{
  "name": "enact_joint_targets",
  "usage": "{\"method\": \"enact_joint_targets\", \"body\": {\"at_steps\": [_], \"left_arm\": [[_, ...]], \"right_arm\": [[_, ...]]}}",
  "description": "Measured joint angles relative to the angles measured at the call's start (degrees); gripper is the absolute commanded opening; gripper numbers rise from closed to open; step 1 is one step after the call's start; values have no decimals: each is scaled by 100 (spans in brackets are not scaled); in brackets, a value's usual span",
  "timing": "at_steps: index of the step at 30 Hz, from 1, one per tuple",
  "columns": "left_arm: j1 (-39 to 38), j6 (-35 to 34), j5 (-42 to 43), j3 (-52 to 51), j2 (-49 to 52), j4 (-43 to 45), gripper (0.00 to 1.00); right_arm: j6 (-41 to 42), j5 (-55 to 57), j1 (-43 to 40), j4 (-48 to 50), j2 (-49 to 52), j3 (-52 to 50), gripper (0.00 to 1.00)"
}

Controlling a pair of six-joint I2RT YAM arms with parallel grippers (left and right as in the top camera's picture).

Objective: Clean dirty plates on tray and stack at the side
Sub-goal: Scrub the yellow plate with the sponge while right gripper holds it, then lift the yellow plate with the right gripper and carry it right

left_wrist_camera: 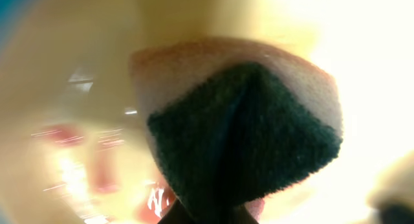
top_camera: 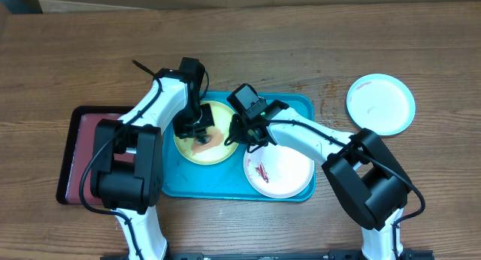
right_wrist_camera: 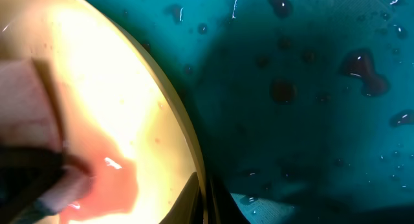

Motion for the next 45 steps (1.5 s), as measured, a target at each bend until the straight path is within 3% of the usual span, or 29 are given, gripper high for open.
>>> {"method": "enact_joint_targets", "body": {"at_steps": [7,14,20,25,36,45], "left_arm": [[35,31,-1172,0,-13,-249,4],[208,44,-1379,63,0,-629,4],[507,-118,-1443,1145,107,-2031,4],[841,-470,-1292,2376,39,-2638,4],[1587,-640,-1213,2643,-2044,-3128,4],[2881,-723,-1235,2688,-2579,-3508,4]], "right_arm": [[-2,0,0,-7,0,2,4],[-17,-50,13,109,0,0,4],[-28,26,9,129,0,0,4],[-216,83,-7,160,-4,0,4],[-1639,1209,7,-474,-758,376,4],[-3729,4083,866,-927,-1786,929,4]]}}
